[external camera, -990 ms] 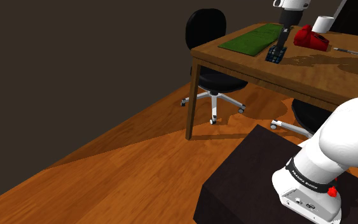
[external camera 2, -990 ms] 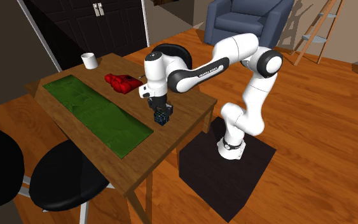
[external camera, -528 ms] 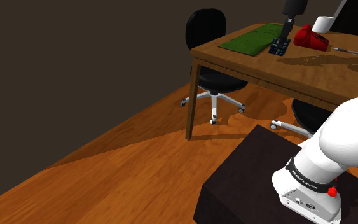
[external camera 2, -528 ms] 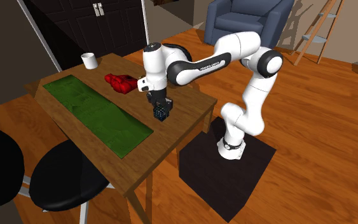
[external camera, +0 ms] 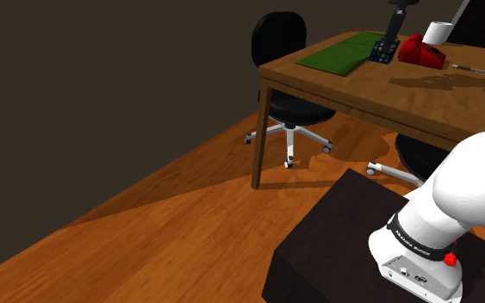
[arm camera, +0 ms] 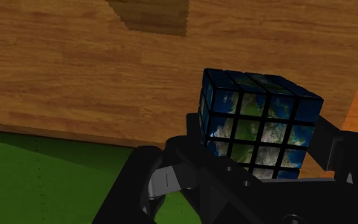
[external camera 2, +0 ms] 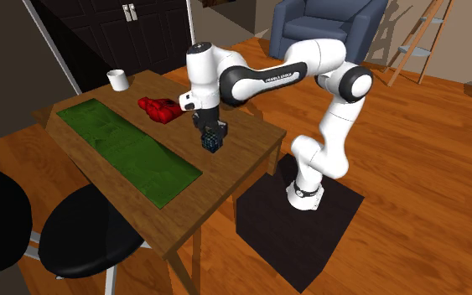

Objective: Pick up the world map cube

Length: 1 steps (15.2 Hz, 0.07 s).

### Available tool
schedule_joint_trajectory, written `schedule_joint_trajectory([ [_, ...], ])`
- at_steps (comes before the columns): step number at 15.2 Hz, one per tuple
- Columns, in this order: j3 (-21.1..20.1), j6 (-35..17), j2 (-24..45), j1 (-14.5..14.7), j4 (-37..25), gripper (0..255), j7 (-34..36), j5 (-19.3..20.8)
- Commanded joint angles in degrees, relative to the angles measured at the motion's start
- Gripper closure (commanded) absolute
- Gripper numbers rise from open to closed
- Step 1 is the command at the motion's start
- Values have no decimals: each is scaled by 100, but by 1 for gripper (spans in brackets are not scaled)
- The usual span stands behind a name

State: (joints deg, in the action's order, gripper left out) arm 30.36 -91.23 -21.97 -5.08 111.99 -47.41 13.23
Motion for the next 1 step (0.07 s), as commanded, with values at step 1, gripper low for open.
schedule_joint_trajectory([
  [1,-3,55,26,8,-78,255,-7,-14],
])
